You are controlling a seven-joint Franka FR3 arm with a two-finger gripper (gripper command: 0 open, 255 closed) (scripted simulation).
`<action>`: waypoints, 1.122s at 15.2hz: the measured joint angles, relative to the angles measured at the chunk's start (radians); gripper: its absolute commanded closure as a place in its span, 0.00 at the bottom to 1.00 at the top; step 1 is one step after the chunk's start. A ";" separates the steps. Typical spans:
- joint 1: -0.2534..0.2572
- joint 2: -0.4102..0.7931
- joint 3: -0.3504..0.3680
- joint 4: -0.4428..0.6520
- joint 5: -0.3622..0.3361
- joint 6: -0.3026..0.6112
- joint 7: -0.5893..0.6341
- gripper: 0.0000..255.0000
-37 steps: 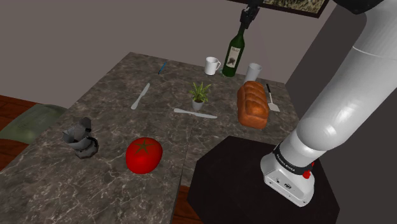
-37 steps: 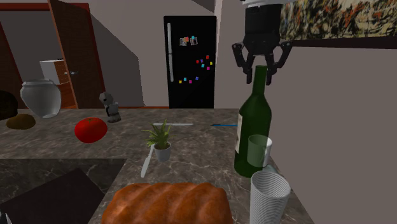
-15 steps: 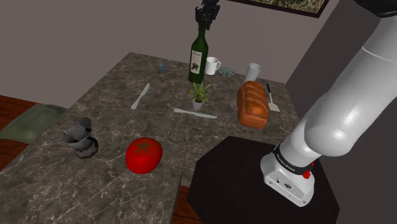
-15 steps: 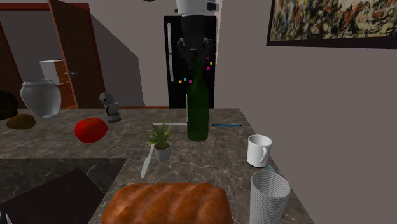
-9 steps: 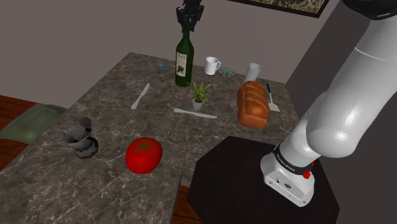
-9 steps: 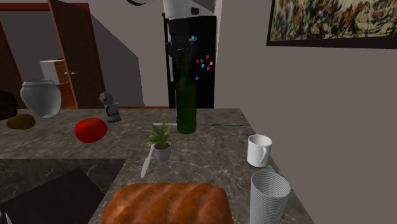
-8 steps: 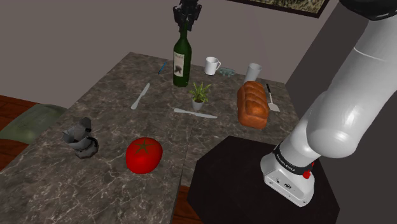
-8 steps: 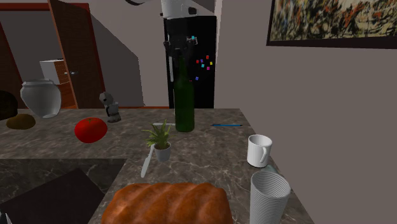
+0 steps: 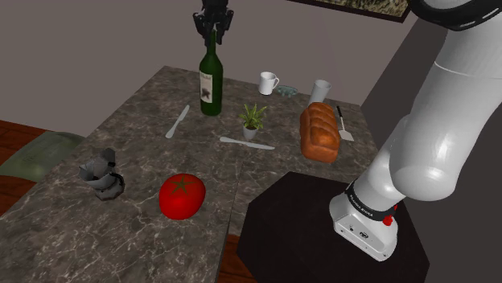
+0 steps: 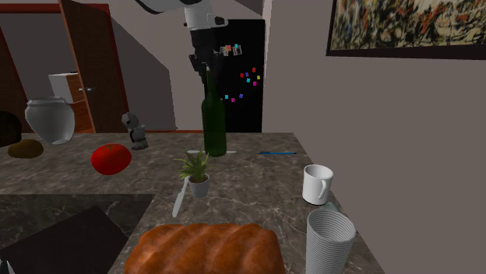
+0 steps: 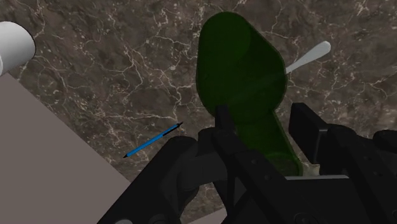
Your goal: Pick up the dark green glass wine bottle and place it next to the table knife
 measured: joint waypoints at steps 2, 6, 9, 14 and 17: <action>0.002 -0.002 0.001 -0.025 -0.001 0.023 0.004 1.00; 0.000 0.006 0.000 -0.069 -0.001 0.075 0.004 1.00; 0.000 0.013 0.000 -0.102 -0.001 0.115 0.005 1.00; 0.001 0.013 0.001 -0.119 -0.001 0.133 0.007 1.00; 0.001 0.013 0.001 -0.120 -0.001 0.133 0.007 0.00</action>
